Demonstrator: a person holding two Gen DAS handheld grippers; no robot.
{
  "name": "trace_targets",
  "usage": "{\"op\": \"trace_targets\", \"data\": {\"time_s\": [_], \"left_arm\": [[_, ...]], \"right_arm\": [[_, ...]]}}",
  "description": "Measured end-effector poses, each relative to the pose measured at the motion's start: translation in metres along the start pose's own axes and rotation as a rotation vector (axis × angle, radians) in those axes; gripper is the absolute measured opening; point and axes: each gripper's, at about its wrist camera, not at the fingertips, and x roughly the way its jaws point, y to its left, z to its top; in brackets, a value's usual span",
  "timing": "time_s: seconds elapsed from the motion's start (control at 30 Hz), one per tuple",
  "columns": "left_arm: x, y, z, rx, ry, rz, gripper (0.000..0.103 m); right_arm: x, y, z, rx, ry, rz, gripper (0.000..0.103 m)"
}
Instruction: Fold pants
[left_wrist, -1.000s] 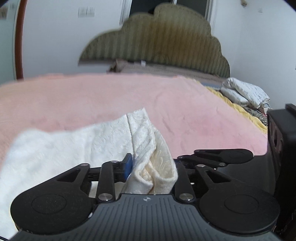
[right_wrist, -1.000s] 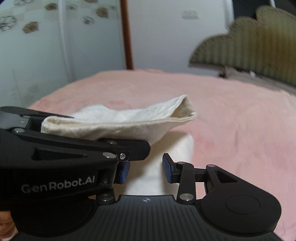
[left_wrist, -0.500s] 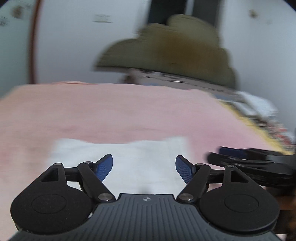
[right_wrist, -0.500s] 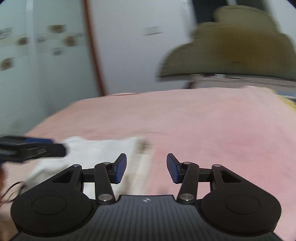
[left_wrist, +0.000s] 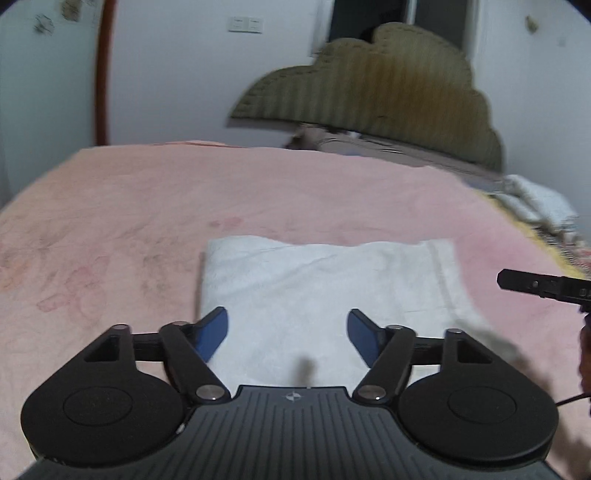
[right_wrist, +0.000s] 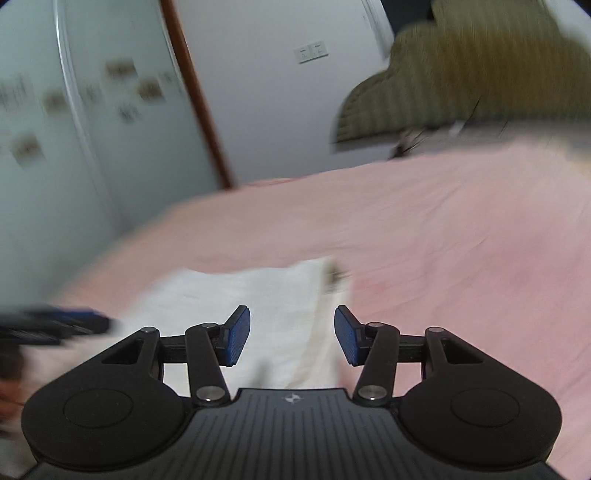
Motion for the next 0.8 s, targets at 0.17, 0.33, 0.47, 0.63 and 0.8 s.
{"op": "trace_targets", "data": {"time_s": [0.17, 0.33, 0.47, 0.63, 0.8], "left_arm": [[0.002, -0.021, -0.005, 0.048, 0.026, -0.165, 0.077], [0.017, -0.031, -0.011, 0.062, 0.031, -0.143, 0.077], [0.014, -0.029, -0.012, 0.072, 0.021, -0.122, 0.077], [0.009, -0.029, -0.015, 0.125, 0.008, -0.117, 0.078], [0.008, -0.028, -0.016, 0.126, -0.007, -0.095, 0.078]], "right_arm": [[-0.026, -0.027, -0.012, 0.273, 0.027, 0.306, 0.05], [-0.031, -0.021, -0.036, 0.307, 0.128, 0.324, 0.051], [-0.024, -0.019, -0.049, 0.32, 0.187, 0.278, 0.051], [-0.011, -0.023, -0.05, 0.373, 0.144, 0.224, 0.05], [0.005, -0.02, -0.051, 0.351, 0.136, 0.164, 0.01]]}}
